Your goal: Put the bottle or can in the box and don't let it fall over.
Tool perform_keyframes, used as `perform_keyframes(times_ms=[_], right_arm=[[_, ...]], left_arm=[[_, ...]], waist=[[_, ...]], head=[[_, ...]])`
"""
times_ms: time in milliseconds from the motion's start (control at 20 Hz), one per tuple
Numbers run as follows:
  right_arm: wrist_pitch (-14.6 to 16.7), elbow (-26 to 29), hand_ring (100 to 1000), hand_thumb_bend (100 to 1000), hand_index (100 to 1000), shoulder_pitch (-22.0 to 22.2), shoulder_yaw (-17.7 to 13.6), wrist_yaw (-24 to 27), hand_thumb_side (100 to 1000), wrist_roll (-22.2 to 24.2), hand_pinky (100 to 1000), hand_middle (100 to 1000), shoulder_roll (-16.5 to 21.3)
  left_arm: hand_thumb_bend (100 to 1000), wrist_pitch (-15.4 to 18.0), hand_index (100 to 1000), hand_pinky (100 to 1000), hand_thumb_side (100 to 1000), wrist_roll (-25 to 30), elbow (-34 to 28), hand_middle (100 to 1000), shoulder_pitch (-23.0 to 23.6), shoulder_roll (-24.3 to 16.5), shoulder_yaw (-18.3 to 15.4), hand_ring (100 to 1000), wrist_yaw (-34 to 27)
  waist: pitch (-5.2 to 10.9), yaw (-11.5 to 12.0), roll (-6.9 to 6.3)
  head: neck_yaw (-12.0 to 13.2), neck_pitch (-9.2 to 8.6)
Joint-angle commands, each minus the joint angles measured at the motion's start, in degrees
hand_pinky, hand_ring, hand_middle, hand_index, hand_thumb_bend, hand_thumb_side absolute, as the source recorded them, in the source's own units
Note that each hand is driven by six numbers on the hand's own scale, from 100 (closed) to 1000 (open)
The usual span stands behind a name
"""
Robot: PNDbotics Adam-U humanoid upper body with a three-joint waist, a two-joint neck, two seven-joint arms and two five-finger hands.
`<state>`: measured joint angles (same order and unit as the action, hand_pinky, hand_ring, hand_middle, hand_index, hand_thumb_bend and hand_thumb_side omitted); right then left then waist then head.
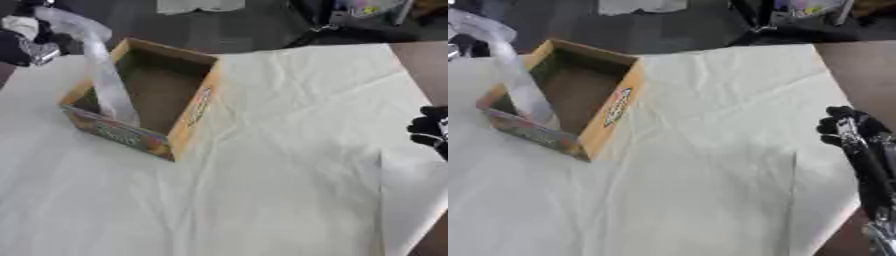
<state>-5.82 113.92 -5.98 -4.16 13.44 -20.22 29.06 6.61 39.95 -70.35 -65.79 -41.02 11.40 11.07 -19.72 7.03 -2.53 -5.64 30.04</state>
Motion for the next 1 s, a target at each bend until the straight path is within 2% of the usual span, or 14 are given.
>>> perform_keyframes(times_ms=[50,200,700,1000], right_arm=[[0.02,0.68,707,100,734,-0.22,-0.29,0.29,701,0.0,743,614,1.35],[0.07,0.68,707,100,734,-0.17,-0.34,0.31,702,-0.04,743,614,1.36],[0.21,0.68,707,100,734,0.22,-0.57,0.58,700,-0.18,743,614,1.4],[0.88,0.68,708,100,734,0.91,-1.1,1.04,686,-0.47,743,616,2.12]], left_arm=[[100,0.15,821,831,419,-0.21,-0.74,794,-0.95,-2.56,-1.19,767,0.07],[100,0.28,831,834,482,-0.95,-0.53,802,-0.89,-2.59,-1.3,772,0.27],[100,0.05,809,818,476,-6.08,-1.18,769,-0.82,-3.82,-2.93,744,-1.56],[100,-1.15,795,812,446,-14.45,-2.65,756,-0.95,-5.94,-5.42,732,-5.09]], waist=[[1.58,0.06,0.06],[1.6,0.04,0.09],[2.28,0.5,0.38],[3.55,1.38,0.74]], head=[[0.03,-0.21],[0.04,-0.25],[-0.26,0.49],[-3.65,1.55]])
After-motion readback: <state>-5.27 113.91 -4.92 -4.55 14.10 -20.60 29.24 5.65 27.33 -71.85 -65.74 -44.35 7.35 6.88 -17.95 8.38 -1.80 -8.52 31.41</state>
